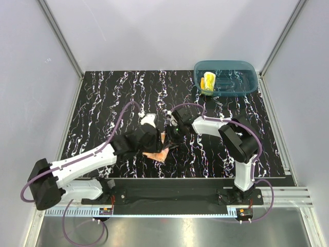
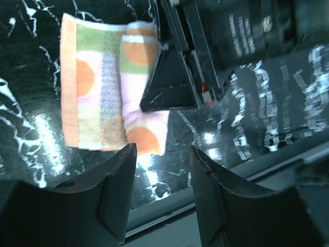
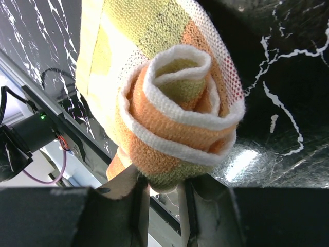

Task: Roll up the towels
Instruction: Roll the towel

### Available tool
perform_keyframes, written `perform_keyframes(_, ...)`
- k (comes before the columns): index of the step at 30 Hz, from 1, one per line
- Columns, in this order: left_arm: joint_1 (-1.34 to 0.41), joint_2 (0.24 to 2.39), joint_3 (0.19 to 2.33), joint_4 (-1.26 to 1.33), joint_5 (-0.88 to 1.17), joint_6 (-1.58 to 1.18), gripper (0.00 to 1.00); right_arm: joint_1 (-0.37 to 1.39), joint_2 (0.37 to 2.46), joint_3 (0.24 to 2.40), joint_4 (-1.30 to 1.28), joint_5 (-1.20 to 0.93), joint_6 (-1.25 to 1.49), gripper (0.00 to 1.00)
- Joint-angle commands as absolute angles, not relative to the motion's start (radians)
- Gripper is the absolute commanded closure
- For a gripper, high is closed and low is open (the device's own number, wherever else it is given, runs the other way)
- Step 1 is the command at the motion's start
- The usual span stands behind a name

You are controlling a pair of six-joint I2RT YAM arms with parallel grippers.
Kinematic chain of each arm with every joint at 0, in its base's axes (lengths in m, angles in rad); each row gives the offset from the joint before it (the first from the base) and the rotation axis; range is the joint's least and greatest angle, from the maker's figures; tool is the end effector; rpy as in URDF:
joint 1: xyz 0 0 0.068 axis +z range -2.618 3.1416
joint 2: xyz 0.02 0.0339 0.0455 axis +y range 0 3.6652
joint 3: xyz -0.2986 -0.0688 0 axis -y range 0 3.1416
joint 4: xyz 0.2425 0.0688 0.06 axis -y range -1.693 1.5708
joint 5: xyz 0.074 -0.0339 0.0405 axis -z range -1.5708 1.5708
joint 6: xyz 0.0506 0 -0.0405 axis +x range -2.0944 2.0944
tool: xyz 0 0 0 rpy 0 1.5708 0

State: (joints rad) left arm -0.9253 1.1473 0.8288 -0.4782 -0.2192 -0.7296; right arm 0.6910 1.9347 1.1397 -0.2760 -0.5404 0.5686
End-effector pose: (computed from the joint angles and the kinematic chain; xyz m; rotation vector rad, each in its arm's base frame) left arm 0.1487 -0.1792 0.2785 0.1278 2.4083 -0.5436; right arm 0.2879 0.2719 0.1584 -0.3768 2.8429 1.0703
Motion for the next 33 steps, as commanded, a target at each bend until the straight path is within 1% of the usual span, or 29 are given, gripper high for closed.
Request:
perform_keyframes(1,-1.014,1.207,0.870,-0.552,-0.408,-0.698,0.51,0.712,1.976,1.170,-0.359,-0.466,0.532,0.83)
perform_keyframes(6,-1.112,1.336,0.919,-0.540,-0.459,-0.723,0.51,0.718,1.979,1.180,-0.382,-0.462,0.525,0.83)
perform_keyframes(12,-1.172,1.469,0.977,-0.523,-0.495,-0.713,0.51,0.722,1.980,1.180,-0.387,-0.463,0.526,0.83)
perform_keyframes(16,-1.180,1.541,1.005,-0.546,-0.534,-0.719,0.51,0.723,1.982,1.177,-0.387,-0.465,0.525,0.84)
perform_keyframes(25,-1.190,1.706,0.991,-0.571,-0.554,-0.748,0.50,0.724,1.990,1.193,-0.402,-0.466,0.514,0.84)
perform_keyframes(33,-1.216,1.762,1.002,-0.682,-0.658,-0.825,0.50,0.724,2.009,1.215,-0.419,-0.469,0.503,0.84)
